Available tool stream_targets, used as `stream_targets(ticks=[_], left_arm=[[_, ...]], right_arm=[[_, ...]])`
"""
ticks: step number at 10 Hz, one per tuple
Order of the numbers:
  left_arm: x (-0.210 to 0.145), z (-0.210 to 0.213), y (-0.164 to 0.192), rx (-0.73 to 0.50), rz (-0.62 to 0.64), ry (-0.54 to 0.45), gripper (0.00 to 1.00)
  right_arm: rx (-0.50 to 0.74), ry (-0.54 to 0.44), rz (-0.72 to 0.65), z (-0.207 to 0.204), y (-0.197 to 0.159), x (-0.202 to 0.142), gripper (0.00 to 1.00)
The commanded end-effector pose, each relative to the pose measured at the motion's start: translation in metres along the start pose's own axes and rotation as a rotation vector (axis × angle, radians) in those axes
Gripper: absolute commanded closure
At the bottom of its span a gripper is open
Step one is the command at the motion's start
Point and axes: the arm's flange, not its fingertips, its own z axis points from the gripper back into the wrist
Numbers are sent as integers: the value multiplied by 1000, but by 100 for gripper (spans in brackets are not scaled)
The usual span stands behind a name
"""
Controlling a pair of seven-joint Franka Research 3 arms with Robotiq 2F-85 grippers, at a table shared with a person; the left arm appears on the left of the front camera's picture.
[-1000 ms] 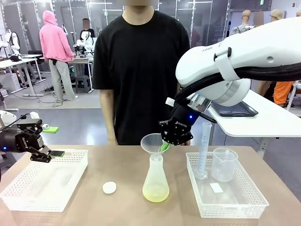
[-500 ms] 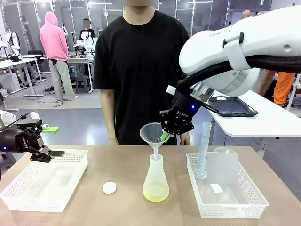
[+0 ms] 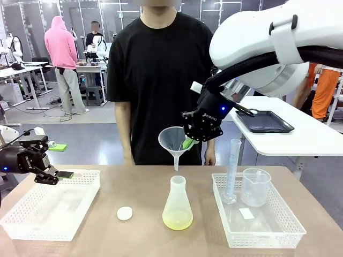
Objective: Prepare the solutions needed for the experiment.
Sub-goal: Once the solution is in the Big flask , pick up the Plastic Funnel and place it back into the right Organizing basket.
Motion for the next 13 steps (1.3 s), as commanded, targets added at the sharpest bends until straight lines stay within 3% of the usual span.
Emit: stream_targets(ticks=[1,5,9,13], left_arm=[[0,0,-2,-2,5,1,0],[0,0,-2,-2,5,1,0],[0,0,-2,-2,5,1,0],[0,0,-2,-2,5,1,0]], right_arm=[[28,11,-19,10,3,-12,97],[-31,56,3,30,-9,-16,97],[-120,38,-51,75,-87,-35,97],[-125,13,-125,106,-156,-49,97]])
